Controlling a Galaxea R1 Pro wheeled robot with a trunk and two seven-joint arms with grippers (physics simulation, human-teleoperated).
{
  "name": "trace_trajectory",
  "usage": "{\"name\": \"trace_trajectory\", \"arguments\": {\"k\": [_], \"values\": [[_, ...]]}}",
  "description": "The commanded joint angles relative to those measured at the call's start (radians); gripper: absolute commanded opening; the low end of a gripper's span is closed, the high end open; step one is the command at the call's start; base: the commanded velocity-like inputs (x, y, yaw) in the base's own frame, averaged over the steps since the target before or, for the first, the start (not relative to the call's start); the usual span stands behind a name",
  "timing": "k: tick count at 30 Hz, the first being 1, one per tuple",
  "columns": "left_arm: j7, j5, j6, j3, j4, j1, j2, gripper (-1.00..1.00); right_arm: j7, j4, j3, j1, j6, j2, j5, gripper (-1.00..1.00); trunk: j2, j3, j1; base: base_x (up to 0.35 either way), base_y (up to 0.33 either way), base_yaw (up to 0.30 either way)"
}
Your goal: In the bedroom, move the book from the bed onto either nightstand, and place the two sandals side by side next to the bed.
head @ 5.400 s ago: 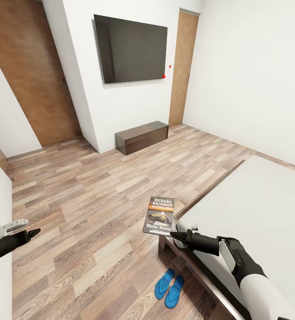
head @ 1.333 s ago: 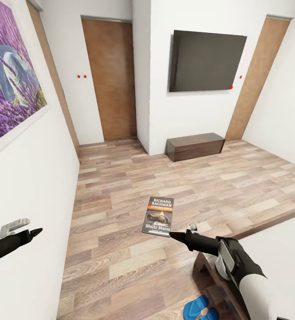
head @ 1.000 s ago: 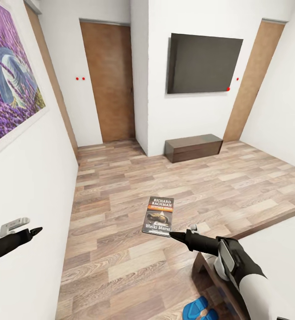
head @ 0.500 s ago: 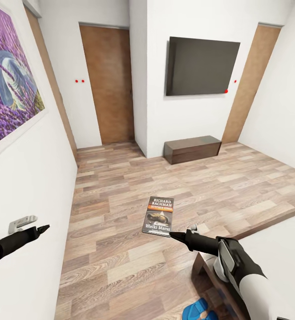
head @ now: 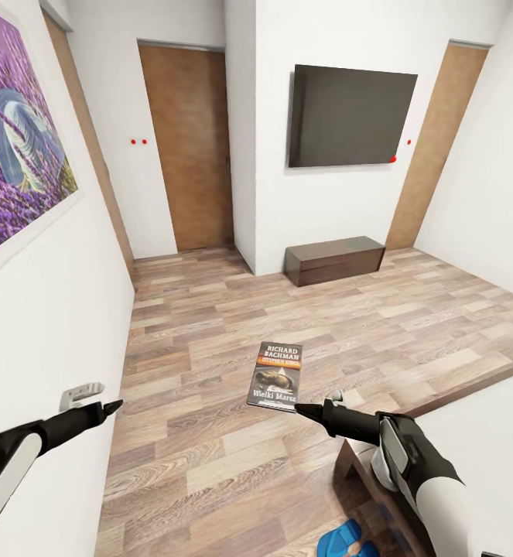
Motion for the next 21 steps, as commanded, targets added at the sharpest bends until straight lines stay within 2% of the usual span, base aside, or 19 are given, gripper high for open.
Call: {"name": "trace_trajectory", "arguments": {"k": [1, 2, 7, 8, 12, 17, 21], "values": [[-0.004, 0.001, 0.006, -0.002, 0.0, -0.001, -0.014, 1.0, 0.002, 0.0, -0.002, -0.001, 0.004, 0.0, -0.001, -1.0, -0.002, -0.002, 0.001, 0.0, 0.0, 0.0], [-0.004, 0.001, 0.006, -0.002, 0.0, -0.001, -0.014, 1.0, 0.002, 0.0, -0.002, -0.001, 0.004, 0.0, -0.001, -1.0, -0.002, -0.002, 0.001, 0.0, 0.0, 0.0], [0.001, 0.0, 0.006, -0.016, 0.003, -0.001, -0.087, 1.0, 0.002, 0.0, -0.002, -0.001, 0.004, 0.0, -0.001, -1.0, -0.002, -0.002, 0.001, 0.0, 0.0, 0.0], [0.001, 0.0, 0.006, -0.016, 0.003, -0.001, -0.087, 1.0, 0.002, 0.0, -0.002, -0.001, 0.004, 0.0, -0.001, -1.0, -0.002, -0.002, 0.001, 0.0, 0.0, 0.0], [0.003, -0.001, 0.005, -0.038, 0.007, -0.001, -0.125, 1.0, 0.002, 0.0, -0.002, -0.001, 0.004, 0.0, -0.001, -1.0, -0.002, -0.002, 0.001, 0.0, 0.0, 0.0], [0.002, -0.001, 0.007, -0.08, 0.009, -0.001, -0.145, 1.0, 0.002, 0.0, -0.001, -0.001, 0.004, 0.0, -0.001, -1.0, -0.002, -0.001, 0.001, 0.0, 0.0, -0.004], [-0.002, 0.0, 0.008, -0.092, 0.009, -0.001, -0.149, 1.0, 0.002, 0.0, 0.0, -0.001, 0.004, 0.0, -0.001, -1.0, -0.002, 0.002, 0.001, 0.0, 0.0, -0.042]]}}
